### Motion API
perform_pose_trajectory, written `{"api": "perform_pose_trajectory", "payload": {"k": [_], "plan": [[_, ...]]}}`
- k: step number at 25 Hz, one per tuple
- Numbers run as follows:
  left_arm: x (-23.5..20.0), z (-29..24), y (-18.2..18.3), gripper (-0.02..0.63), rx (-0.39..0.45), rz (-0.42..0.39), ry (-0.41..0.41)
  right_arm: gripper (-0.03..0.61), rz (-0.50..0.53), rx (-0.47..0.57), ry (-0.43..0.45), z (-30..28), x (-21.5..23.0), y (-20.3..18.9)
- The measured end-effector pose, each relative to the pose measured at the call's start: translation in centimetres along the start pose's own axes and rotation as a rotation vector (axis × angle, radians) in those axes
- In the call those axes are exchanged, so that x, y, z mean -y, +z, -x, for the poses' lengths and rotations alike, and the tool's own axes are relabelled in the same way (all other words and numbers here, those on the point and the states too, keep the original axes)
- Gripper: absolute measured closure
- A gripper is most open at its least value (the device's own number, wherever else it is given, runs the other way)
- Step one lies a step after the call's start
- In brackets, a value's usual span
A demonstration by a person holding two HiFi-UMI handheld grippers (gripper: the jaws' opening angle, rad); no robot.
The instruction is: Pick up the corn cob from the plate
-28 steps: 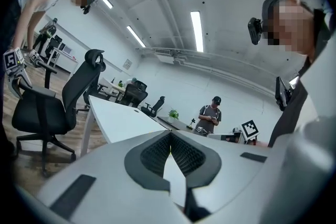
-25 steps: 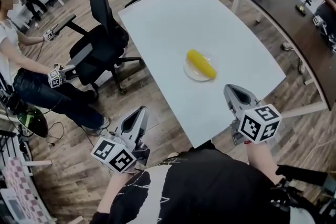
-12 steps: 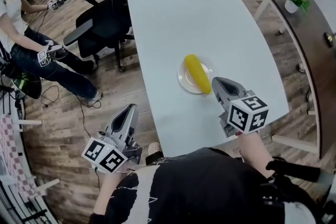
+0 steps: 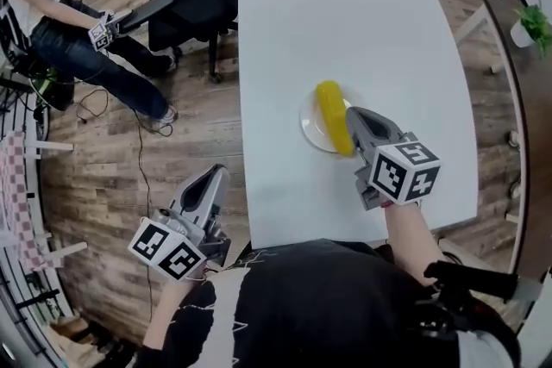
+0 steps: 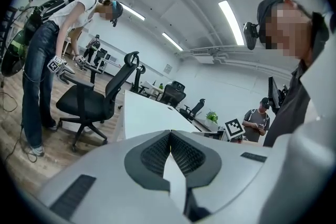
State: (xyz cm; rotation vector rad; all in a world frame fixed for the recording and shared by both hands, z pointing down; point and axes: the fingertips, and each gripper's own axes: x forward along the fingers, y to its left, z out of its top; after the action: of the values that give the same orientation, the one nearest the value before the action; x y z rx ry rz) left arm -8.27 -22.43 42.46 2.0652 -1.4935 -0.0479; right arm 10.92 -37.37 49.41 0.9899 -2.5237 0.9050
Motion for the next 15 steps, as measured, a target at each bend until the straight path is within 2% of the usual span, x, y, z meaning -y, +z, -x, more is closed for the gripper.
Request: {"api": "perform_pose_trajectory", "payload": {"k": [7,11,13,15], "plan": [[0.3,-0.9,-0.3,0.601,0.009,0.024,-0.017,0.563,0.040,-0.051,0.027,-1.3,-0.8,-0.6],[1.0,-0.9,-0.1,0.601,0.008,0.013,-0.016,0.550,0.072,-0.053,0.005,-1.7,-0.5,-0.4],[1.0,-0.6,0.2,0.601,0.007,0.006,-0.011,0.391,0.057,-0.058,0.023,-2.1,-0.6,-0.6],[1.0,-0.3,0.6,0.601,0.009,-0.001,-0.008,0.380,0.048,-0.074,0.036,-2.7,-0.6,-0.9]]}}
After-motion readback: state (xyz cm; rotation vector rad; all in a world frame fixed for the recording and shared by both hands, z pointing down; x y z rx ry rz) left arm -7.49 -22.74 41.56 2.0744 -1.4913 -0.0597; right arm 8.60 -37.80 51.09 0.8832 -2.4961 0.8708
